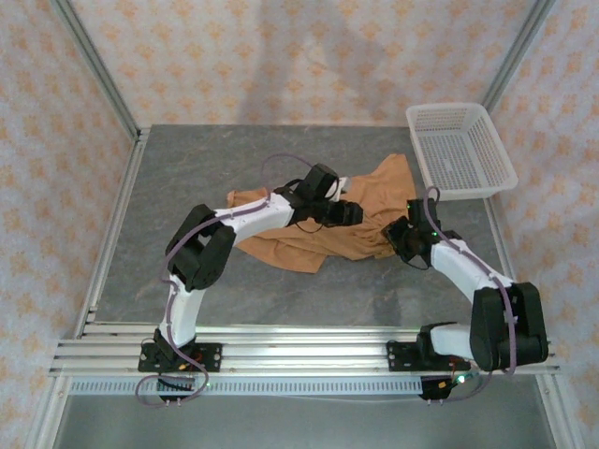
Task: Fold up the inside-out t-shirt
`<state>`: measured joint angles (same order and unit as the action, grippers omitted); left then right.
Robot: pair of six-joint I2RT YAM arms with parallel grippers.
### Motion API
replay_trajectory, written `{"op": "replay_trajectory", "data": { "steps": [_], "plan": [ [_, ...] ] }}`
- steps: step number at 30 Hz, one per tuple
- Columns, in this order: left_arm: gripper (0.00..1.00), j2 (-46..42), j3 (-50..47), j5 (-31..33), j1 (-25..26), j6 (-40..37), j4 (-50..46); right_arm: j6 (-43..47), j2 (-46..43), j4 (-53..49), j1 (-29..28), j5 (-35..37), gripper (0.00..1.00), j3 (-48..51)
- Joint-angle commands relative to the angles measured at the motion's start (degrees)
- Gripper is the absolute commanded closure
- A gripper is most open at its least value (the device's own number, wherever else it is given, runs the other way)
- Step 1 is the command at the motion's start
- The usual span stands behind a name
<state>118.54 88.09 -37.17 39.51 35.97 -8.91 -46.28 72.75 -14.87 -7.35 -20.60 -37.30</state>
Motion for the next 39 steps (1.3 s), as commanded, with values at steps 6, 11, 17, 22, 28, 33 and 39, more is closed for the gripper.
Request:
{"op": "replay_trajectory", "data": {
  "steps": [6, 11, 17, 22, 28, 33, 39],
  "plan": [
    [0.56, 1.17, 1.38, 2.40, -0.98, -0.57, -2.39, 6.03, -8.14, -14.46, -2.22, 5.21, 0.60, -5.85],
    [0.56, 1.18, 0.59, 3.24, -1.75, 0.10, -3.24, 6.73, -5.38, -17.20, -8.74, 8.47, 0.64, -9.60],
    [0.56, -1.43, -3.52, 5.15, -3.18, 0.82, -3.55, 8.20, 4.04, -17.58, -11.04, 10.84, 0.56, -13.47],
    [0.56, -2.99, -7.85, 6.66, -4.45, 0.66, -4.18, 9.19, 9.77, -17.77, -11.03, 11.44, 0.55, -15.26],
    [0.57, -3.43, -14.34, 7.85, -7.48, 2.76, -1.84, 9.60, 11.56, -17.04, -10.99, 12.97, 0.75, -15.61],
    [0.59, -2.16, -17.30, 8.82, -9.77, 4.08, -1.55, 11.13, 7.63, -20.33, -11.01, 12.47, 1.00, -18.97],
    [0.62, -0.22, -18.13, 10.26, -10.42, 3.90, -2.72, 13.12, -2.96, -24.55, -10.73, 9.89, 1.00, -29.66]
  ]
}}
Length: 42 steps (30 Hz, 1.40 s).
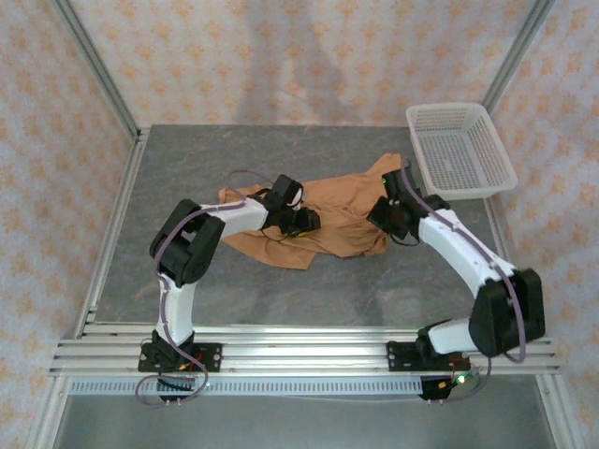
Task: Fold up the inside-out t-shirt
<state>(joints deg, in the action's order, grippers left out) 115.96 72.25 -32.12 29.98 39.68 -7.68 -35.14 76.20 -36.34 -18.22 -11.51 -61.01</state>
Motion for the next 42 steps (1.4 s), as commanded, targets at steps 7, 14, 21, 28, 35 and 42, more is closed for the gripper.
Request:
{"op": "replay_trajectory", "data": {
  "steps": [7, 14, 21, 28, 35, 42],
  "plan": [
    [0.64, 4.29, -2.36, 5.13, -1.28, 0.48, -3.94, 1.47, -14.29, -3.16, 2.07, -0.09, 1.00, -14.53],
    [0.64, 3.34, -1.24, 5.13, -1.24, -0.11, -5.13, 0.50, -13.70, -1.72, 2.51, 1.17, 0.91, -9.06],
    [0.65, 2.00, -0.66, 5.05, -1.31, -0.44, -6.10, 1.81, -10.37, -3.10, 2.68, 4.79, 0.80, -7.76],
    [0.65, -3.84, -0.60, 4.86, -2.33, 0.63, -7.00, -0.69, -0.43, 3.42, -4.06, -2.87, 0.69, -3.50],
    [0.65, -18.29, -2.45, 6.77, -8.88, 0.60, -10.31, -2.59, 9.49, 9.68, -9.61, -3.63, 0.68, -3.91],
    [0.68, -25.94, -8.10, 6.99, -18.47, -2.05, -14.38, 0.31, 23.08, 8.93, -13.75, -3.04, 0.50, -12.57]
  ]
}}
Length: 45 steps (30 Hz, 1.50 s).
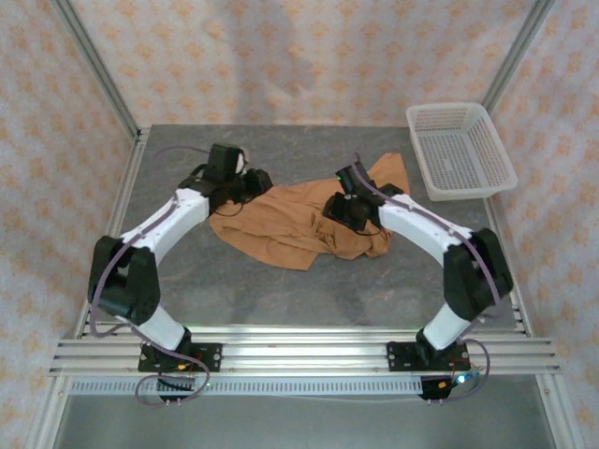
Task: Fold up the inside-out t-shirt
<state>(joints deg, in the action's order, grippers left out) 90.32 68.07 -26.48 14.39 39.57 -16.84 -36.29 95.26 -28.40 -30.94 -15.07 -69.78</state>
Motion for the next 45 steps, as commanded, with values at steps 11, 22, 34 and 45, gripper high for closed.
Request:
{"op": "replay_trajectory", "data": {
  "steps": [11, 22, 34, 45],
  "plan": [
    [0.68, 1.59, -5.20, 5.61, -12.46, -8.40, -10.38, 3.77, 16.88, 0.15, -1.59, -1.10, 0.96, -12.47],
    [0.52, 14.08, 7.66, 17.83, -10.92, -13.54, -16.59, 4.41, 11.61, 0.40, -1.58, -0.16, 1.00, -8.80],
    [0.61, 26.13, 20.58, 23.57, -8.86, -18.39, -24.42, 4.48, 11.46, 0.98, -1.32, -1.32, 1.00, -8.36],
    [0.73, 30.71, 24.30, 25.52, -8.59, -19.19, -26.15, 3.95, 10.56, 1.60, -0.35, -3.20, 1.00, -7.86]
  ]
}}
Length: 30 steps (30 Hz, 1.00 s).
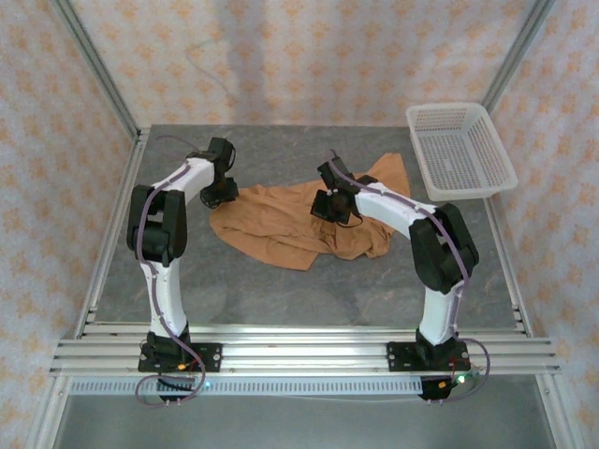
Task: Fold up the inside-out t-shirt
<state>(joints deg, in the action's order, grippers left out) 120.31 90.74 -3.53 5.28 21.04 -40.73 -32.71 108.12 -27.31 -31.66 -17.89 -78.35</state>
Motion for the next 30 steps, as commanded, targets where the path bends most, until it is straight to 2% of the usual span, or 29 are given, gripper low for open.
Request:
{"op": "replay_trajectory", "data": {
  "steps": [1, 15, 17, 20, 24, 27, 30],
  "plan": [
    [0.73, 0.85, 1.76, 2.56, 0.52, -0.56, -2.16, 0.28, -2.20, 0.59, 0.36, -0.56, 1.00, 0.72],
    [0.71, 4.79, 6.99, 4.34, -0.02, -1.74, -4.88, -0.01, -2.71, 0.55, 0.39, -2.32, 1.00, 0.23],
    [0.79, 5.02, 7.08, 4.38, -0.02, -1.87, -4.87, 0.01, -2.82, 0.50, 0.46, -2.30, 1.00, 0.23],
    [1.00, 4.46, 7.39, 4.70, -0.17, -1.88, -5.33, 0.25, -2.78, 0.42, 0.55, -2.06, 1.00, -0.04],
    [1.00, 0.95, 10.00, 4.39, -0.38, -1.71, -7.90, 1.62, -3.82, -1.30, 1.92, -1.33, 1.00, -1.93],
    [1.00, -4.05, 12.67, -0.55, -2.37, 0.09, -9.11, 3.52, -7.25, -4.24, 5.43, 0.09, 1.00, -5.99],
    [1.00, -11.32, 13.17, -13.85, -7.62, 5.92, -5.88, 5.21, -12.61, -6.66, 10.48, 1.62, 1.00, -11.87]
  ]
}}
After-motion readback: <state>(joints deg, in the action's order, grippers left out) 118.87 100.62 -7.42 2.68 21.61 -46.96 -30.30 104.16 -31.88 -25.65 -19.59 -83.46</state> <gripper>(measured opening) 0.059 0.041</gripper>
